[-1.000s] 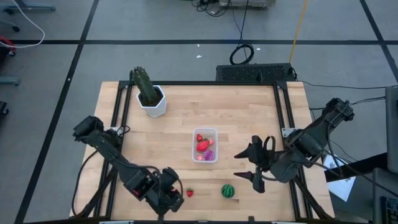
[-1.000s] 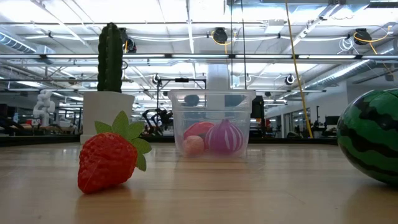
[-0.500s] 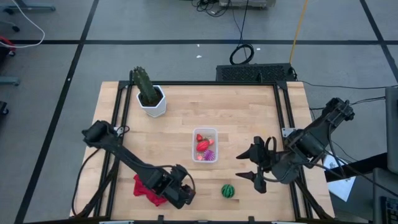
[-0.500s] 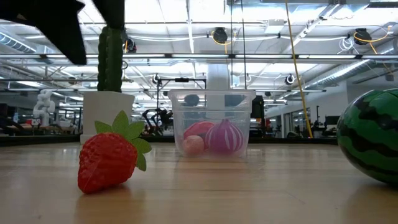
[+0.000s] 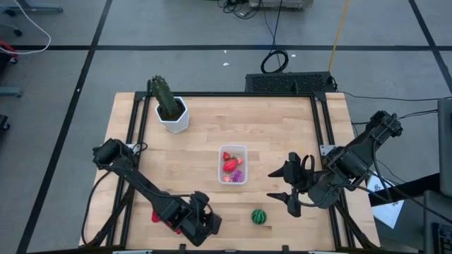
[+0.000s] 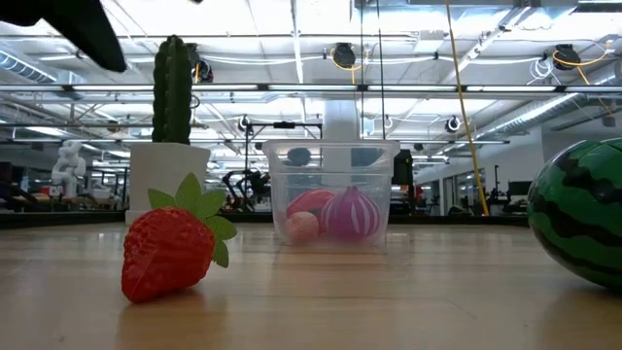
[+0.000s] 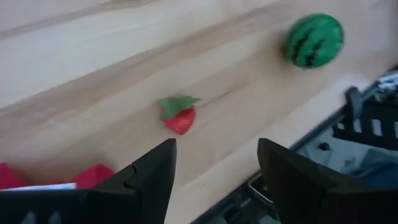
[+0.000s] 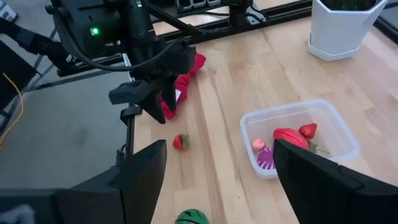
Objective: Pick and placing Produce into tupperware
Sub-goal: Put the red strawberry into the transparent bin
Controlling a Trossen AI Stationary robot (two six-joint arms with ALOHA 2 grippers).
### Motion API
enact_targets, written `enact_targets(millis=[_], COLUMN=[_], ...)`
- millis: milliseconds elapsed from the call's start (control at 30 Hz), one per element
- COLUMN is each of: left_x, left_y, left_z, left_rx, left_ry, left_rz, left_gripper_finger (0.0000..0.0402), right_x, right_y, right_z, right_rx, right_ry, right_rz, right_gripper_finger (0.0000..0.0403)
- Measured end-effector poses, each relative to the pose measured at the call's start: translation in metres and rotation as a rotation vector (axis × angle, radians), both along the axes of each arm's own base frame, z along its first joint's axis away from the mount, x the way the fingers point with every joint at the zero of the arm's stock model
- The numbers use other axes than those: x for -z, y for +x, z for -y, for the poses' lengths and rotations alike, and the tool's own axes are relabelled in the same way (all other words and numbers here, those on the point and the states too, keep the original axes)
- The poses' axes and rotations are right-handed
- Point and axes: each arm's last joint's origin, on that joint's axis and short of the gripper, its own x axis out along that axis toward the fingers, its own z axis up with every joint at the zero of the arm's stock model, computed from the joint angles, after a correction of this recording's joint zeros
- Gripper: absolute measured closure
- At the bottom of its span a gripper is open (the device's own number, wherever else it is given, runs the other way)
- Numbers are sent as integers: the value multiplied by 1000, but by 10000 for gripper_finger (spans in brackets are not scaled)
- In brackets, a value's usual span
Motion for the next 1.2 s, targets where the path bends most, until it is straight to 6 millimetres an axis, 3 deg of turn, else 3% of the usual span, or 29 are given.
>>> enact_targets(millis=[400, 633, 833, 933, 1067, 1200], left_x=[-11, -7, -45, -53, -29, -33], left_y=[24, 17, 17, 22, 25, 39], left_z=[-3, -7, 13, 18, 18, 30], left_rx=[-82, -236, -289, -315, -351, -282], left_ry=[-193, -177, -135, -41, 18, -56], left_rz=[150, 104, 116, -24, -437, -374], left_gripper_finger=[172, 172, 172, 172, 172, 172], right_x=[-3, -3, -3, -4, -4, -4], right_y=[-3, -4, -4, -4, -4, -4], right_z=[2, 2, 2, 2, 2, 2], right_rx=[-54, -65, -65, -69, -69, -68], right_ry=[-27, -38, -38, -43, -43, -44], right_rz=[1, 0, -1, 0, 0, 1], right_gripper_finger=[117, 117, 117, 117, 117, 117])
